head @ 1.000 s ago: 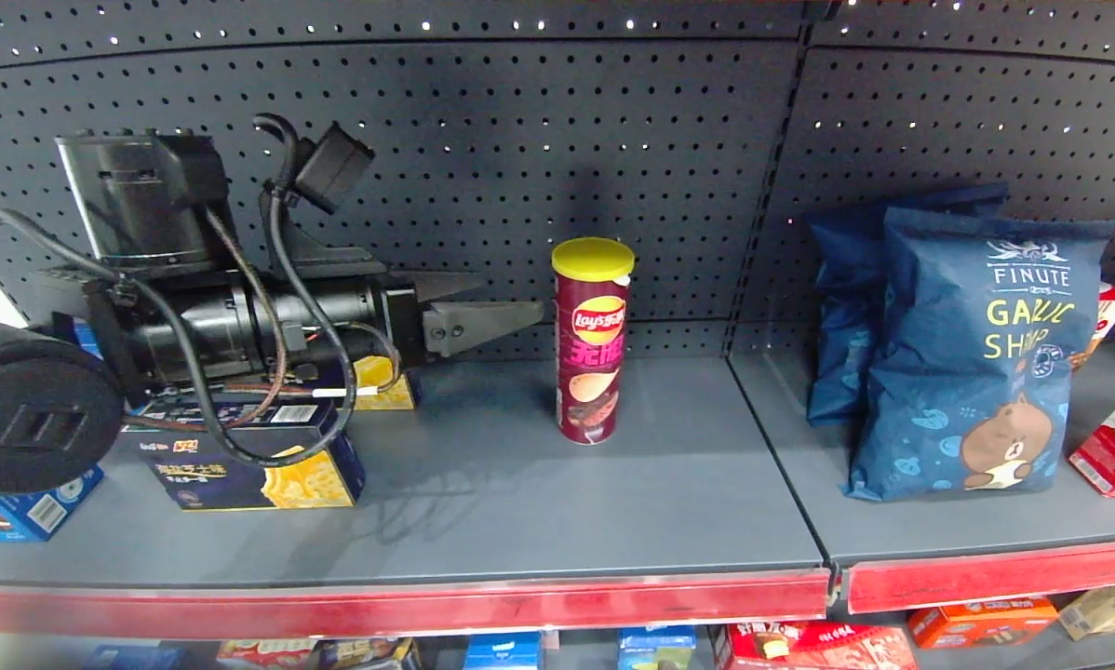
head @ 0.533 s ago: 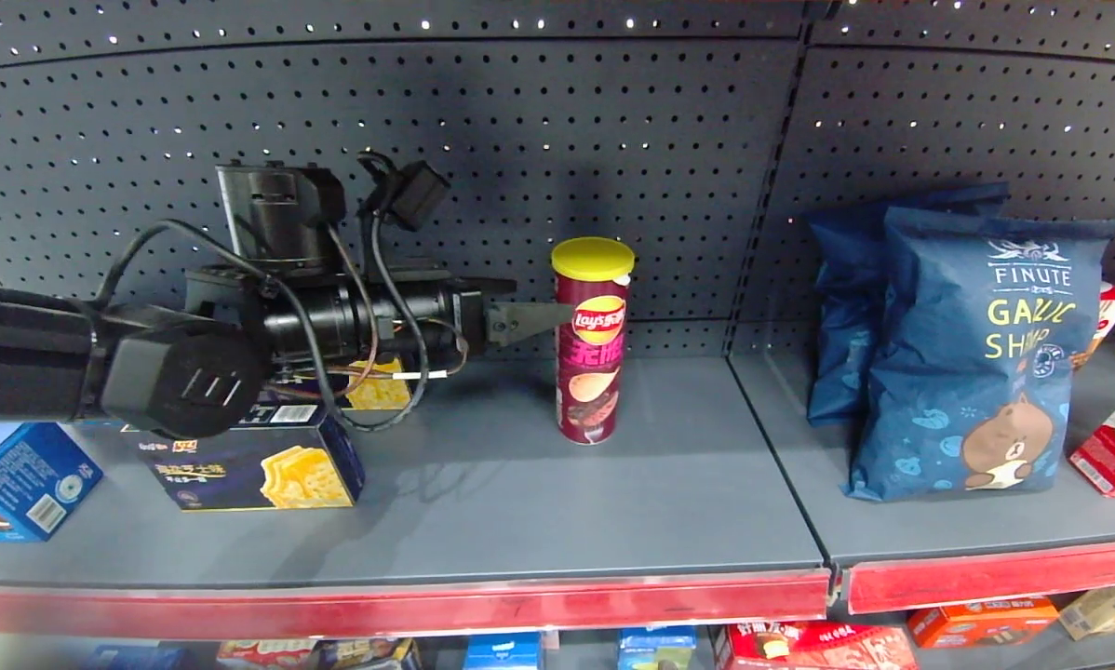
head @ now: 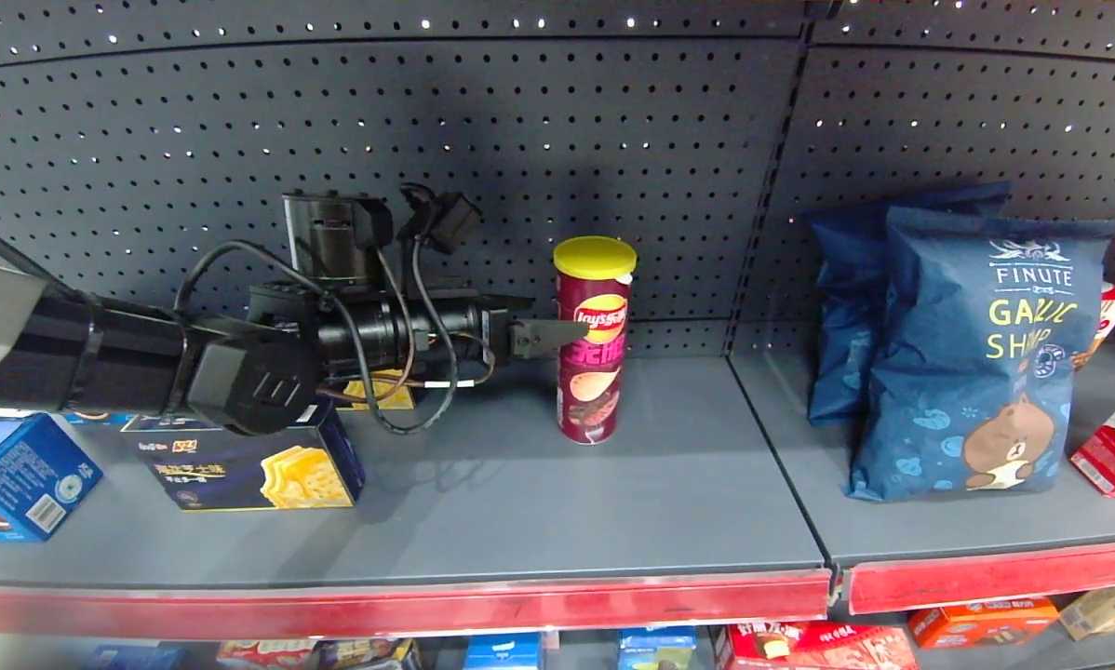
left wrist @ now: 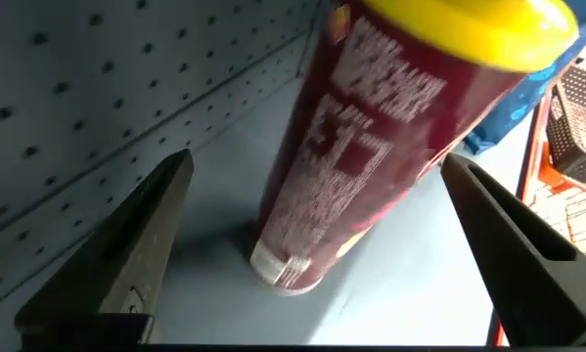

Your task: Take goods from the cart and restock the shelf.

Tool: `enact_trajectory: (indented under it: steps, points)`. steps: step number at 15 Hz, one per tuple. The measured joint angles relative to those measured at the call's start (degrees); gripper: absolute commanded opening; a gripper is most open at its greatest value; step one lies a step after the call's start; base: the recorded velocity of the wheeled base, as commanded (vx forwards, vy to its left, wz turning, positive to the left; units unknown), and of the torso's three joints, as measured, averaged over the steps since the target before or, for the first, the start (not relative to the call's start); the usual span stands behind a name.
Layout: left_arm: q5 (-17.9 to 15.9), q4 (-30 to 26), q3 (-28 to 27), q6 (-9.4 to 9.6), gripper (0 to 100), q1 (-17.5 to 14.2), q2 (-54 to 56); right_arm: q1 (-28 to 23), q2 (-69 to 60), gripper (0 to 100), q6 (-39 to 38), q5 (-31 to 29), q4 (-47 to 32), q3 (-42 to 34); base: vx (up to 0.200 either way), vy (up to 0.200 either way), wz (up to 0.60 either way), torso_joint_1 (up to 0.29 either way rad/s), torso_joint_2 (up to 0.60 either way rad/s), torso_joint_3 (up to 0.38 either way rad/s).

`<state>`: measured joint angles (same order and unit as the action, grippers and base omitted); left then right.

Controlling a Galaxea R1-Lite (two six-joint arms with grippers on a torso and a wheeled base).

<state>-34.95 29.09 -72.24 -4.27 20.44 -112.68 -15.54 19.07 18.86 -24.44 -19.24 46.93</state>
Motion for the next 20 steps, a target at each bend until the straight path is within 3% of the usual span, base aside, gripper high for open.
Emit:
enact_trajectory:
  steps: [9,17,20]
  points:
    - [1.65,0.15,-4.66,-0.46,100,2.45,-4.06,-0.05,-0.41,0,0.27,-0.16,-0.35,0.09,0.000,0.000,0.00,0.000,0.00,0.000]
    - [2.28,1.16,-5.01,-0.52,100,5.62,-5.53,0.00,-0.46,0,0.27,-0.60,-0.57,-0.49,0.000,0.000,0.00,0.000,0.00,0.000]
    - [4.27,1.12,-6.86,-0.68,100,5.73,-6.97,0.00,-0.91,0,0.27,-0.65,-1.07,-0.85,0.000,0.000,0.00,0.000,0.00,0.000]
